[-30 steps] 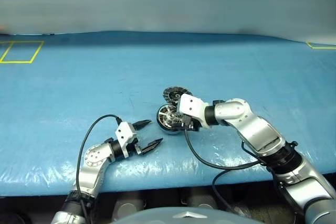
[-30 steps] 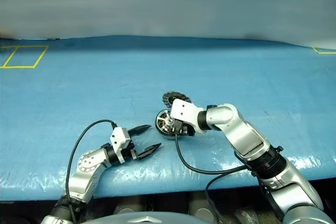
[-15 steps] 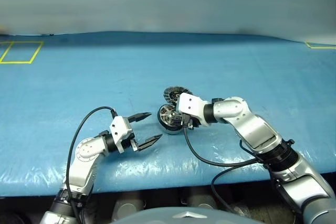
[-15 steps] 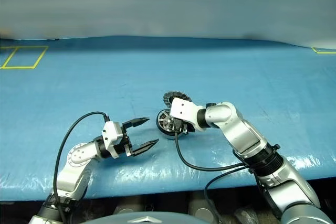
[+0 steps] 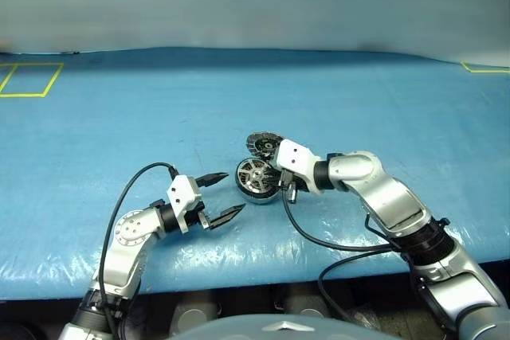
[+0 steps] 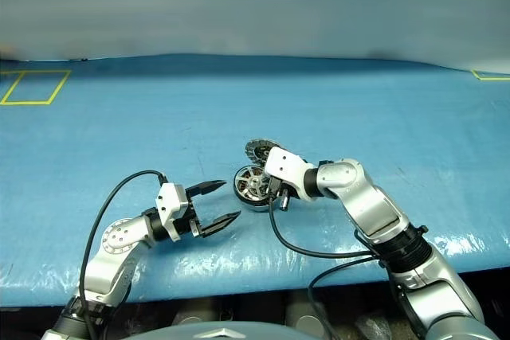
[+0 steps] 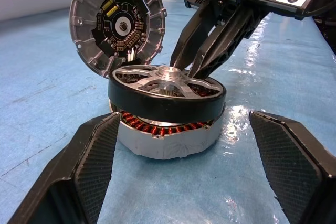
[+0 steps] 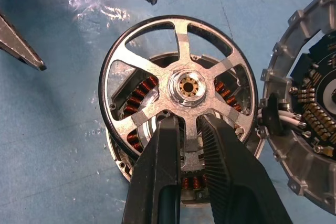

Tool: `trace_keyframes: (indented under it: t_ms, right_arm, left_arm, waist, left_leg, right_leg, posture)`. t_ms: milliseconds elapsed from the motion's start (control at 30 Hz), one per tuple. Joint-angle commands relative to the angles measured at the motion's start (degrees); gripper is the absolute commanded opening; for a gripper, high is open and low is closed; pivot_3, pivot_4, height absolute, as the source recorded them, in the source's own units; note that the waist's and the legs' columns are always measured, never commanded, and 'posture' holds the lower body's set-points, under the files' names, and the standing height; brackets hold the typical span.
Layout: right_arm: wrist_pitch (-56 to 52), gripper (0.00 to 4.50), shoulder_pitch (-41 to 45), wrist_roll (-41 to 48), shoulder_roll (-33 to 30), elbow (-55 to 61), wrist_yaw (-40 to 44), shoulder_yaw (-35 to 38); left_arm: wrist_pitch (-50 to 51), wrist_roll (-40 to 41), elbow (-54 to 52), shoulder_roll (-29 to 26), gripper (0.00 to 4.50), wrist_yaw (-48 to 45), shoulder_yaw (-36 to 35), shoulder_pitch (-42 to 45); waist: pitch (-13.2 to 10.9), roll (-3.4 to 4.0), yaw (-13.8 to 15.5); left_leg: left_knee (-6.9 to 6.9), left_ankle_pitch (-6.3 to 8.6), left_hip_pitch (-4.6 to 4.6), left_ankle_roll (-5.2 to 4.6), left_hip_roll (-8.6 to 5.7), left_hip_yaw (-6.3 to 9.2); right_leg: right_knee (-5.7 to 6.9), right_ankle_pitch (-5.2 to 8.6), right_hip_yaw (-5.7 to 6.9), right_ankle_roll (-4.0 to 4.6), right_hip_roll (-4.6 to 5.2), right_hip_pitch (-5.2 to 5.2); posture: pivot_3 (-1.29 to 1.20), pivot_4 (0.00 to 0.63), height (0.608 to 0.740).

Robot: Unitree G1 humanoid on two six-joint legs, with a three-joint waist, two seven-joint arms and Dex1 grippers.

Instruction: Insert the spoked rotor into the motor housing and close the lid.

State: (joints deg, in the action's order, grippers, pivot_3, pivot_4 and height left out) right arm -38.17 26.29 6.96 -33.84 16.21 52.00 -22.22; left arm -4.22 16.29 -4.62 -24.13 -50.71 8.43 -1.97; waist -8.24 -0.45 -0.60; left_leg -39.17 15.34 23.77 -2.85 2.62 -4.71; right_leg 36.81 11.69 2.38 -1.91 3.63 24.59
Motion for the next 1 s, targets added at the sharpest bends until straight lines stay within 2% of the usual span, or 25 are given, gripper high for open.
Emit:
trace_keyframes:
  t_ms: [33,267,433,700,800,967,1000]
  right_arm:
    - [-0.9,0.13,0.4,1.1,-0.6,2.5,0.4,1.7]
    - [0.0,0.06,-0.8,0.7,-2.1,4.3,1.6,0.3]
    - [-1.2,0.06,-0.8,3.6,-0.3,5.1,0.6,3.7]
    - [0.7,0.06,0.0,-0.2,-1.6,3.1,-1.2,1.4]
    - [0.8,0.61,0.1,0.2,-1.1,2.7,-1.5,2.2]
    - [1.1,2.19,0.8,-0.3,-1.7,3.0,-0.3,0.8]
    - [1.1,2.19,1.1,-0.3,-1.6,2.9,-0.2,0.6]
  left_arm:
    - [-0.7,-0.2,-1.2,0.5,4.21,0.4,0.0,0.0]
    - [-0.5,-0.7,-1.5,0.7,4.21,0.9,0.4,0.1]
    - [0.0,-0.9,-2.0,0.4,4.21,1.0,0.6,0.0]
    - [-0.6,-1.1,-0.5,0.3,4.21,0.6,0.6,0.0]
    - [-1.1,-1.2,0.0,0.4,4.21,0.6,0.4,-0.2]
    - [-1.8,-1.2,1.2,0.6,4.21,0.3,0.3,-0.3]
    - [-1.9,-1.2,1.4,0.6,4.21,0.3,0.3,-0.3]
  waist:
    - [0.0,0.00,0.0]
    - [0.0,0.00,0.0]
    - [0.0,0.00,0.0]
    - [0.0,-0.01,0.0]
    - [0.0,-0.01,0.0]
    - [0.0,-0.01,0.0]
    - [0.0,-0.01,0.0]
  left_leg:
    - [0.00,0.00,0.00,0.00,0.00,0.00]
    - [0.00,0.00,0.00,0.00,0.00,0.00]
    - [0.00,0.00,0.00,0.00,0.00,0.00]
    - [0.00,0.00,0.01,0.00,-0.02,0.01]
    - [0.00,0.00,0.00,0.00,-0.01,0.00]
    - [-0.01,0.00,0.01,0.00,-0.02,0.00]
    - [-0.01,0.00,0.00,0.00,-0.02,0.00]
  right_leg:
    - [0.00,0.00,0.00,0.00,0.00,0.00]
    - [0.00,0.00,0.00,0.01,0.01,0.00]
    - [0.00,0.00,0.00,0.00,0.00,0.00]
    - [0.00,0.00,0.00,0.00,0.02,0.00]
    - [0.01,0.00,0.00,0.00,-0.01,0.01]
    - [0.00,0.00,0.00,0.00,0.00,0.00]
    - [0.00,0.00,-0.01,-0.01,0.00,-0.01]
  posture:
    - [0.00,0.150,0.740]
    - [0.00,0.150,0.740]
    - [0.00,0.150,0.740]
    - [0.00,0.150,0.740]
    - [0.00,0.150,0.740]
    - [0.00,0.150,0.740]
    - [0.00,0.150,0.740]
